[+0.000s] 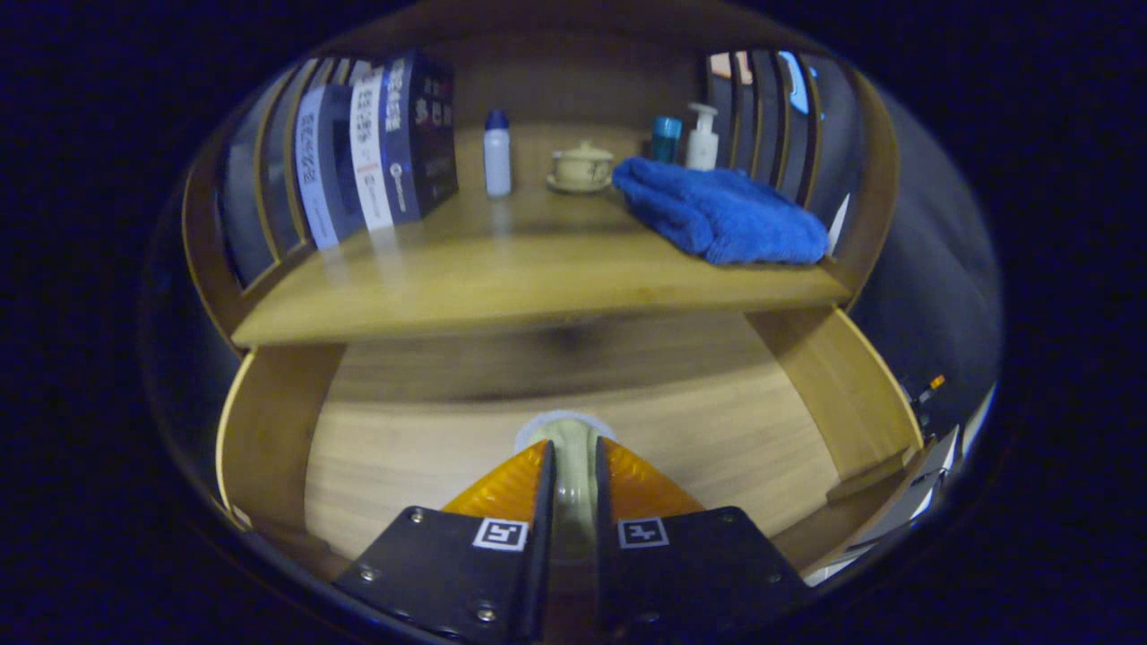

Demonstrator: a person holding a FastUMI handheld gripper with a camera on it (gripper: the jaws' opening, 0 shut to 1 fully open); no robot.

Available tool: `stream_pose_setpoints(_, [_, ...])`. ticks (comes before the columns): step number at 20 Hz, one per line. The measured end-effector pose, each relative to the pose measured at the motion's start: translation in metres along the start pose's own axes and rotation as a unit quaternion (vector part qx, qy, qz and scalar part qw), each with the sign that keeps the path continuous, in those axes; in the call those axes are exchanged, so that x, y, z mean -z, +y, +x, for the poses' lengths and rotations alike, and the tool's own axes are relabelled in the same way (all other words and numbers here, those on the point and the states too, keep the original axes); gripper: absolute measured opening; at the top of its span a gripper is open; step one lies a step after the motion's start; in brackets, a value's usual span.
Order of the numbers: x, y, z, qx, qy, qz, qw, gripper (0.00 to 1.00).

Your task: Pull open the drawer, take out the items inside it, and place them on the countertop above the cabinet.

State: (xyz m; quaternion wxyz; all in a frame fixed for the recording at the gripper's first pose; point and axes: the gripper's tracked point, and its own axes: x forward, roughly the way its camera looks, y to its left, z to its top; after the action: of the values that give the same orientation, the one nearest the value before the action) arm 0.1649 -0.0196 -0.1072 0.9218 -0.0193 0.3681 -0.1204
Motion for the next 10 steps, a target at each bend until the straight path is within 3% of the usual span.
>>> stream_pose_setpoints(1, [0.005, -0.003, 0.007, 0.01, 0.015, -0.003, 1.0, 0.22])
stream_pose_setpoints(4, [0.017, -0.012, 0.008, 0.031, 0.038, -0.003, 0.999, 0.52])
stream_pose_setpoints(5, [0.013, -0.008, 0.011, 0.019, 0.026, 0.008, 0.999, 0.5])
stream_pose_setpoints(8, [0.012, -0.003, 0.01, 0.017, 0.012, 0.008, 1.0, 0.13])
stream_pose_setpoints(10, [0.007, -0.004, 0.004, 0.021, -0.011, 0.007, 1.0, 0.13])
